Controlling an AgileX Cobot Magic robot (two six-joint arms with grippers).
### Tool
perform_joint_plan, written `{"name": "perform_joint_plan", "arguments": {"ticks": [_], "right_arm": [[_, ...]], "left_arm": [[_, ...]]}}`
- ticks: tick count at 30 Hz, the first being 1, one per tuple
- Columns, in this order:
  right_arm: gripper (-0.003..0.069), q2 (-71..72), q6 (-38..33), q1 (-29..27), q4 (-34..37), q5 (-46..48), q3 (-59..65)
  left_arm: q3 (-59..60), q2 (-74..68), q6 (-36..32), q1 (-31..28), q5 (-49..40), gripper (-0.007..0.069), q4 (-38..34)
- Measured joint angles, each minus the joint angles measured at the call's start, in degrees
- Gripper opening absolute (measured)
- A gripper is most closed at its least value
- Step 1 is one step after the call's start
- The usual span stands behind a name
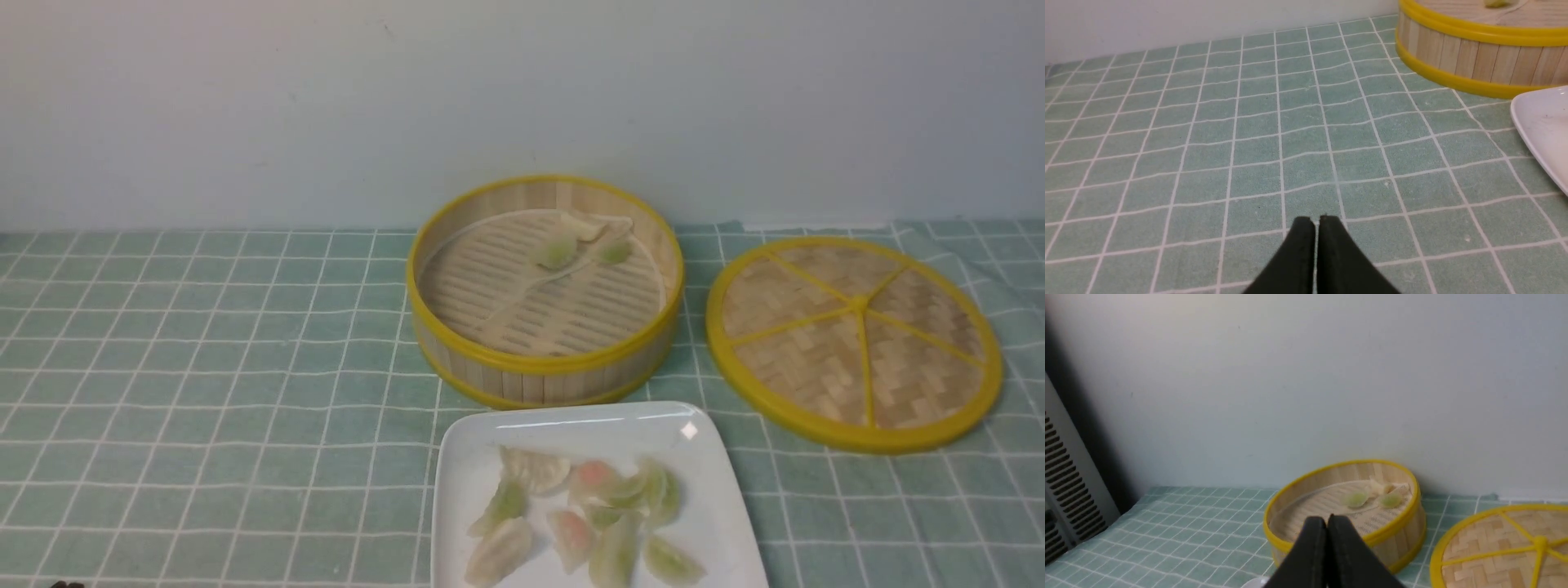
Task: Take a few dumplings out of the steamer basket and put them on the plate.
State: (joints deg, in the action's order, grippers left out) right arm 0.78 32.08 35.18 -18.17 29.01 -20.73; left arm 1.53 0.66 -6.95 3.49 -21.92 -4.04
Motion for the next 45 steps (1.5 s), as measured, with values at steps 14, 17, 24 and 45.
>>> {"name": "perform_joint_plan", "arguments": {"ticks": [14, 17, 24, 45], "right_arm": [[-0.0014, 0.0, -32.8, 0.0, 18.9, -14.6, 5.3], [-0.0014, 0.0, -34.1, -3.5, 19.7, -15.1, 7.9], [-0.0014, 0.0, -33.8, -26.3, 20.2, -15.1, 17.9], [-0.0014, -0.1, -33.7, -37.0, 18.7, -7.7, 22.1]], "left_arm": [[0.0, 0.0, 0.0, 0.0, 0.0, -0.0006, 0.0], [0.0, 0.0, 0.0, 0.0, 0.0, -0.0006, 0.0], [0.0, 0.0, 0.0, 0.0, 0.0, -0.0006, 0.0], [0.0, 0.0, 0.0, 0.0, 0.0, -0.0006, 0.0]]}}
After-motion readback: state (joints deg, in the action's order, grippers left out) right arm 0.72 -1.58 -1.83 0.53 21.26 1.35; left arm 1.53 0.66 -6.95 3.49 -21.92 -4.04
